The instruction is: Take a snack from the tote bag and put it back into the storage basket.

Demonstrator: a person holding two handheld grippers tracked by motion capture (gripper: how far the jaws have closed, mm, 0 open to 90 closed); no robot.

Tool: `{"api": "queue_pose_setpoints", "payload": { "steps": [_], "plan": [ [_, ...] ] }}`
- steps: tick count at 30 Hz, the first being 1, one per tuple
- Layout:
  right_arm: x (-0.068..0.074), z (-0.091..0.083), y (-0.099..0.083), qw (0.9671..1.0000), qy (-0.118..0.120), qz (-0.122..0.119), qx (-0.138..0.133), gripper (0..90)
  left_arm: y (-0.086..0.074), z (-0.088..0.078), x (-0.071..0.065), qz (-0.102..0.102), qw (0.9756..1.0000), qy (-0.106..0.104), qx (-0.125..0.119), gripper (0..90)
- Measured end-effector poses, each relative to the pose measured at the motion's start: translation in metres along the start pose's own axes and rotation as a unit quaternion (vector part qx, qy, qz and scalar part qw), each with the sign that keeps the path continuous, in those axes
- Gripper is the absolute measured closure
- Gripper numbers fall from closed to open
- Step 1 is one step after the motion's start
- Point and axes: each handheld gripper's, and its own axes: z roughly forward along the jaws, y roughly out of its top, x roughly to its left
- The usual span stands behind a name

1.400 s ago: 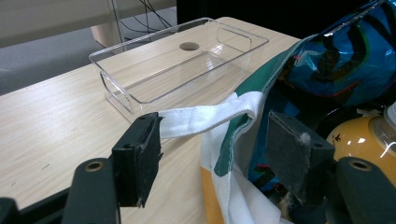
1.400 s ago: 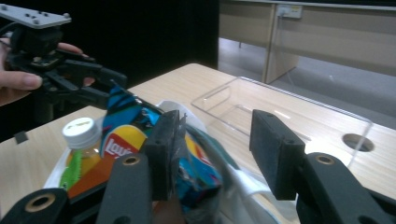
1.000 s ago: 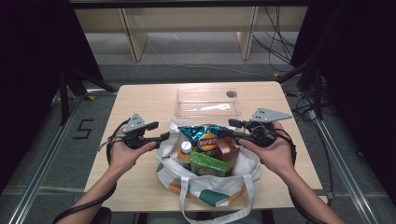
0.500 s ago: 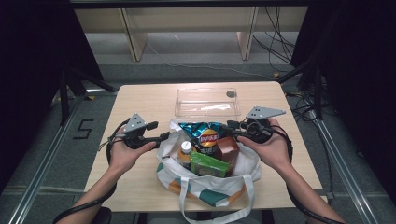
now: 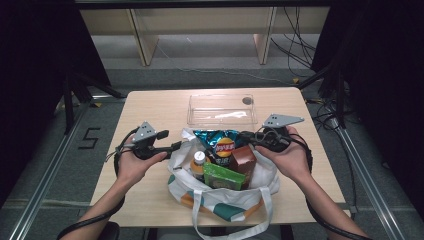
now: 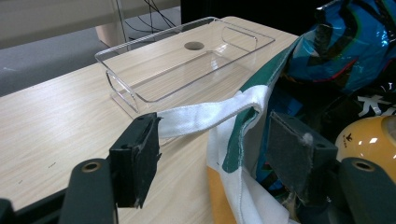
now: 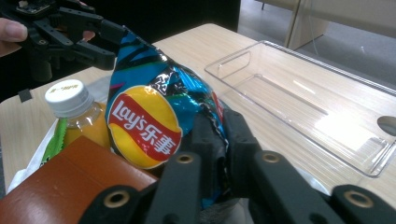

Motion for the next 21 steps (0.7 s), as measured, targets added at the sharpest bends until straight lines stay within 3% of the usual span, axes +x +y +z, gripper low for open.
{"api": "queue_pose_setpoints", "payload": {
  "steps": [7,12,13,14,18,19,21],
  "plan": [
    [0.0,0.0,-0.001,0.9999,0.002,-0.01,-0.014,89.9,0.0,0.0,0.0,-0.002,1.0,-0.002,-0.001,33.6],
    [0.005,-0.004,0.001,0.9996,-0.003,-0.008,-0.028,90.0,-0.001,0.0,0.0,-0.006,1.0,-0.004,-0.001,33.4],
    [0.007,-0.004,0.001,0.9992,0.0,-0.004,-0.041,90.0,-0.001,0.0,-0.001,-0.006,1.0,-0.003,-0.001,33.4],
    [0.009,-0.007,0.002,0.9994,-0.004,0.005,-0.035,90.0,-0.001,0.0,-0.001,-0.006,1.0,-0.004,-0.001,33.3],
    [0.011,-0.008,0.003,0.9984,-0.012,0.0,-0.056,90.0,-0.001,0.001,-0.001,-0.012,0.9999,-0.006,-0.005,33.0],
    [0.01,-0.009,0.004,0.9978,-0.012,-0.015,-0.064,90.0,-0.001,0.001,-0.001,-0.013,0.9999,-0.006,-0.006,32.9],
    [0.011,-0.01,0.004,0.9976,-0.008,-0.005,-0.068,90.0,-0.001,0.001,-0.001,-0.015,0.9998,-0.007,-0.007,32.8]
  ]
}}
